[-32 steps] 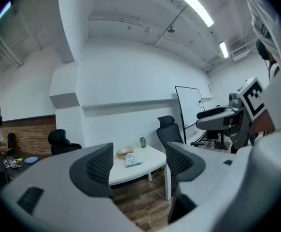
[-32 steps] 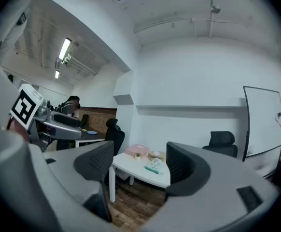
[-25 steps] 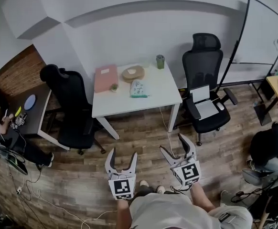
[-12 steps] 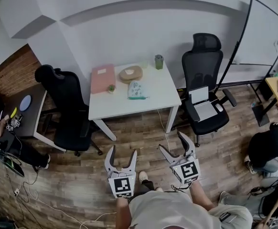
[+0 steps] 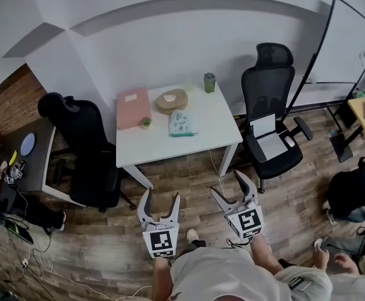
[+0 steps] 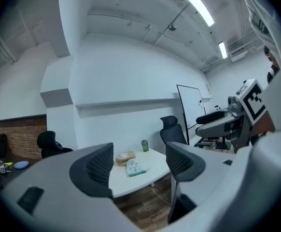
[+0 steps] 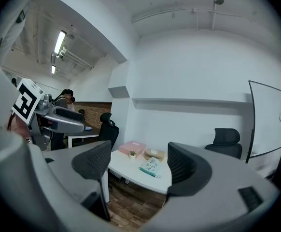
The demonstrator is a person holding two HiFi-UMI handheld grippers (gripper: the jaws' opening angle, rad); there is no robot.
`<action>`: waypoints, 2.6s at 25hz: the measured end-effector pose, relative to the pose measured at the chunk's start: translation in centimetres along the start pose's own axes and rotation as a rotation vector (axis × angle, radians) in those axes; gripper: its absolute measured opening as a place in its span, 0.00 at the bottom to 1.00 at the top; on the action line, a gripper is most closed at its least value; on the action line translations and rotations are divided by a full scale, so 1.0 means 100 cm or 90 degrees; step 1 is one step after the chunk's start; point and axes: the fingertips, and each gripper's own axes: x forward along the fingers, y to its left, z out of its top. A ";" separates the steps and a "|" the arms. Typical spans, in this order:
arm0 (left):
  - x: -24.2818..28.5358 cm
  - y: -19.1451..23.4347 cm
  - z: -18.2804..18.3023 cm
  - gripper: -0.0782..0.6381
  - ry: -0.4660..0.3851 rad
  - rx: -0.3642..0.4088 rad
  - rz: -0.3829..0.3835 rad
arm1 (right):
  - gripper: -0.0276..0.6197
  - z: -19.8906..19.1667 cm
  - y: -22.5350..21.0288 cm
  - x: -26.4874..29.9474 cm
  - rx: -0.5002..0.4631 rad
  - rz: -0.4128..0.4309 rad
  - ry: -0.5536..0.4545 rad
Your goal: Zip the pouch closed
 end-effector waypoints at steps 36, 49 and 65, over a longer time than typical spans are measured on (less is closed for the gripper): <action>0.170 0.085 -0.025 0.58 0.007 -0.017 -0.024 | 0.60 -0.010 -0.067 0.172 -0.004 -0.029 0.025; 0.253 0.082 -0.012 0.58 0.030 -0.010 0.015 | 0.59 -0.012 -0.135 0.235 0.012 0.017 0.016; 0.309 0.086 -0.012 0.58 0.050 0.003 0.040 | 0.58 -0.023 -0.171 0.291 0.027 0.061 0.014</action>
